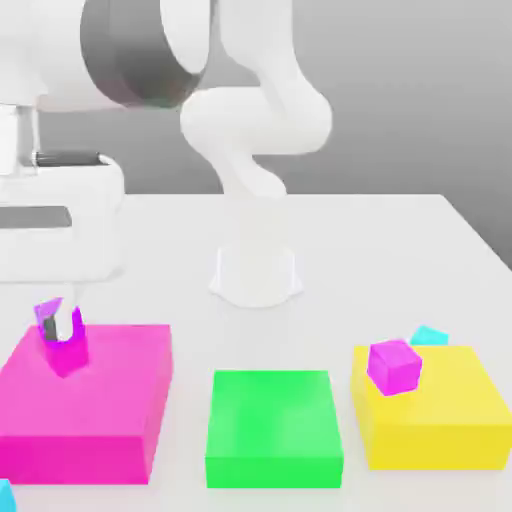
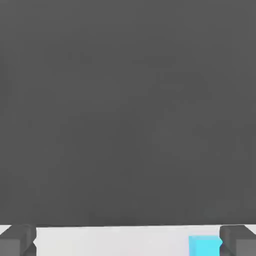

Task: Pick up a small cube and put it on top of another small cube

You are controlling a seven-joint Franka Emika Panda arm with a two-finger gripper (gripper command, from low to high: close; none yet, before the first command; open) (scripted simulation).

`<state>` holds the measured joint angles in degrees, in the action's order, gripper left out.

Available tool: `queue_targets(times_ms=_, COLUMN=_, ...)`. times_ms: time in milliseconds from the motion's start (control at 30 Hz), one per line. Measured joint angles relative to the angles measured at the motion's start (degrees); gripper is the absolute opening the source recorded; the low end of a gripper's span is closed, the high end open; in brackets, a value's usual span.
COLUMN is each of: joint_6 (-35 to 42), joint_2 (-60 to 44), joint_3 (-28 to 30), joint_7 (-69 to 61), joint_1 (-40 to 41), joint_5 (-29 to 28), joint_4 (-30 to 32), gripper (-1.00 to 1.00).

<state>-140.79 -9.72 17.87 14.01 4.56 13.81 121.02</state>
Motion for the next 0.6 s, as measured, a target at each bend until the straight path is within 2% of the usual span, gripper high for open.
queue_targets(times_ms=300, joint_6=-3.45, joint_2=-18.17, joint_3=0.44, joint_7=-8.89, joint_1=6.83, joint_5=1.92, joint_4=-3.50, gripper=0.00)
queue_targets(times_ms=433, joint_6=-8.64, joint_2=-26.42, joint_3=-2.13, joint_7=-11.44, joint_1=9.55, joint_5=4.50, joint_4=-5.51, gripper=0.00)
queue_targets(times_ms=467, joint_6=-9.54, joint_2=-27.68, joint_3=-2.63, joint_7=-11.79, joint_1=9.95, joint_5=4.98, joint_4=-5.83, gripper=-1.00)
queue_targets(times_ms=600, joint_6=-9.46, joint_2=-27.67, joint_3=-2.63, joint_7=-11.84, joint_1=9.96, joint_5=5.05, joint_4=-5.83, gripper=-1.00)
